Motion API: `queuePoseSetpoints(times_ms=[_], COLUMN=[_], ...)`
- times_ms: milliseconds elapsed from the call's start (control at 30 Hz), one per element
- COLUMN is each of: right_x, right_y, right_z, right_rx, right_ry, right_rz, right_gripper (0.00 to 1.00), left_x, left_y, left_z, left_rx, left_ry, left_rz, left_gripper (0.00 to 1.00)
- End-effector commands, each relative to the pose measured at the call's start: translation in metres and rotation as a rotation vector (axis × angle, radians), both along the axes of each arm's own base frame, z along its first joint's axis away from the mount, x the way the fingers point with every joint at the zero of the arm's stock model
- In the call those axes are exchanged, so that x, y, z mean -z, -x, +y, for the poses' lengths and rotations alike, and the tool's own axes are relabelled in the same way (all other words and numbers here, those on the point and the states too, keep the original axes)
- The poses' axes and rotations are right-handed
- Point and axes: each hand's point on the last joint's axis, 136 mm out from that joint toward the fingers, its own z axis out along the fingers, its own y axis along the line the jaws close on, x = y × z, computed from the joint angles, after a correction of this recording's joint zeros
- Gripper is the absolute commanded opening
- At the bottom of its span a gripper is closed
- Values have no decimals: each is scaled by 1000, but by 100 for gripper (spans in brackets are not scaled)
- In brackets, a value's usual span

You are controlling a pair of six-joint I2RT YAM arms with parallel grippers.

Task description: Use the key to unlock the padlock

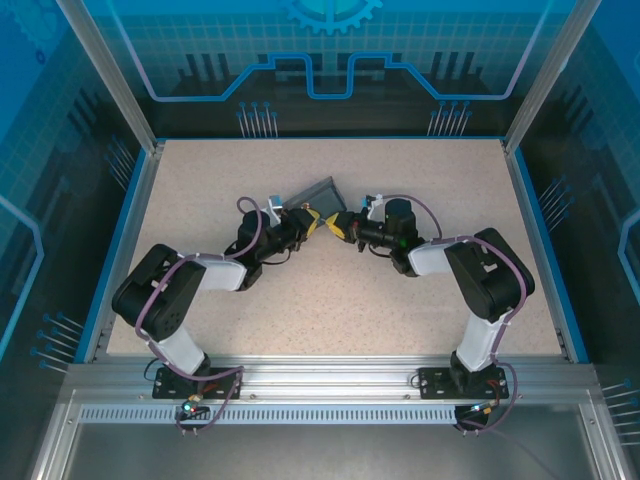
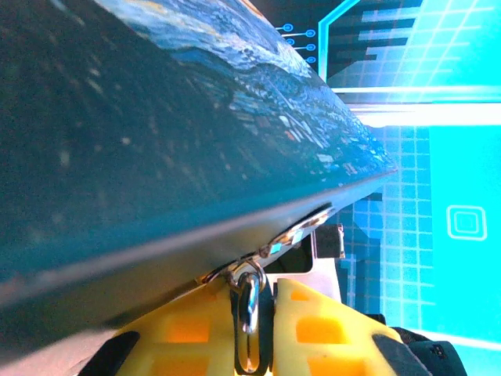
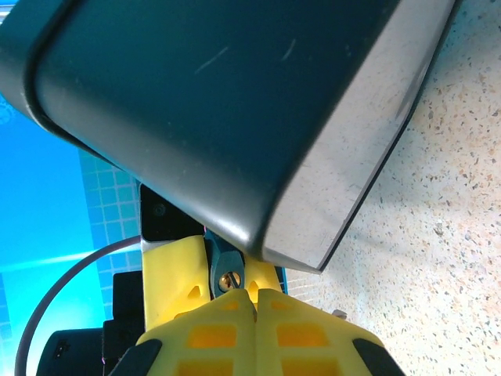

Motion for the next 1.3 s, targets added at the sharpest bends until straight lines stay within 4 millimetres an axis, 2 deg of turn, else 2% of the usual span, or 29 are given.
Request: queuePoseSetpoints(times_ms=[0, 267, 533, 667, 1033, 1167, 1200, 1267], right_x=[-18, -15, -26, -25, -3, -2, -2, -7], right_y=[6, 10, 19, 22, 16, 14, 14, 12], right_z=[8, 5, 20, 27, 27, 28, 29, 29], right_rx=[-40, -12, -15, -18, -3, -7, -10, -13], right_ry=[-23, -38, -57, -67, -42, -27, -24, -19], right_rz=[-71, -32, -22, -10, 28, 18, 16, -6], right_gripper=[0, 0, 0, 0, 0, 0, 1, 8], left_x=[-38, -32, -27, -26, -21, -13, -11, -6], left_y=[43, 44, 42, 38, 34, 33, 32, 30], left_z=[-45, -44, -40, -39, -32, -27, -25, -22], left_rx=[297, 309, 306, 301, 277, 246, 234, 220], left_ry=[104, 73, 60, 63, 83, 74, 71, 64], left_rz=[-120, -106, -96, -96, -82, -53, -44, -24], left_gripper=[0, 0, 0, 0, 0, 0, 0, 0])
